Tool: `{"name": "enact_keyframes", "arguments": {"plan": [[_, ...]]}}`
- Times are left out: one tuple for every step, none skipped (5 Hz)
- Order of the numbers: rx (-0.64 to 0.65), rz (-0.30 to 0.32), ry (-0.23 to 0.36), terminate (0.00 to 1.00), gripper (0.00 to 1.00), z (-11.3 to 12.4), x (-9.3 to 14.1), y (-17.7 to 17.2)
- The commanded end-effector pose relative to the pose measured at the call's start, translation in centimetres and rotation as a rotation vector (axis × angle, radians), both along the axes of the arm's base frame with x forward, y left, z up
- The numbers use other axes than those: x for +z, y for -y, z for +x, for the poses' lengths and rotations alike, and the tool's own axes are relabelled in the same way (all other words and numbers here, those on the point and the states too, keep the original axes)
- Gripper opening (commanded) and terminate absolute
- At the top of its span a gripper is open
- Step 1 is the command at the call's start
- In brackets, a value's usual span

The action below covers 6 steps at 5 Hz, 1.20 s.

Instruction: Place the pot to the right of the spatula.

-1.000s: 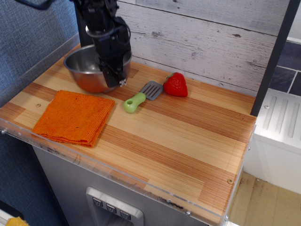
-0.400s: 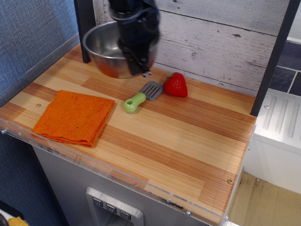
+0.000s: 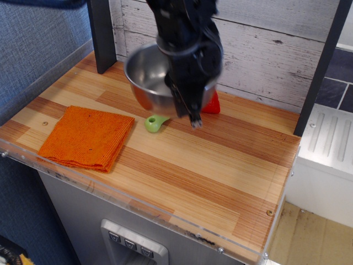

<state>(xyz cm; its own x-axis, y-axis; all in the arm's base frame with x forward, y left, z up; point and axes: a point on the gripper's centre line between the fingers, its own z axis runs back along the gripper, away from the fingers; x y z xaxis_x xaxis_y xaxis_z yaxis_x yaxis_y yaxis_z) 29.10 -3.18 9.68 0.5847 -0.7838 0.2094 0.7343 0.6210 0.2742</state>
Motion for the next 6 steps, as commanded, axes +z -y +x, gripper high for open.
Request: {"name": "enact_keyframes", "arguments": {"plan": [[-0.164, 0.02, 0.017, 0.0, 0.0, -3.5, -1.5, 4.1], [-0.207, 0.028, 0.001, 0.0, 0.0, -4.3, -2.8, 5.0], [-0.238, 0.026, -0.029, 0.0, 0.0, -4.9, -4.3, 5.8], [-0.248, 0.019, -0.051, 0.0, 0.0, -5.1, -5.4, 6.0], [-0.261, 0.015, -0.066, 0.0, 0.0, -4.9, -6.1, 6.1], [-0.246, 0.007, -0.069, 0.0, 0.0, -4.8, -5.9, 5.9]]}}
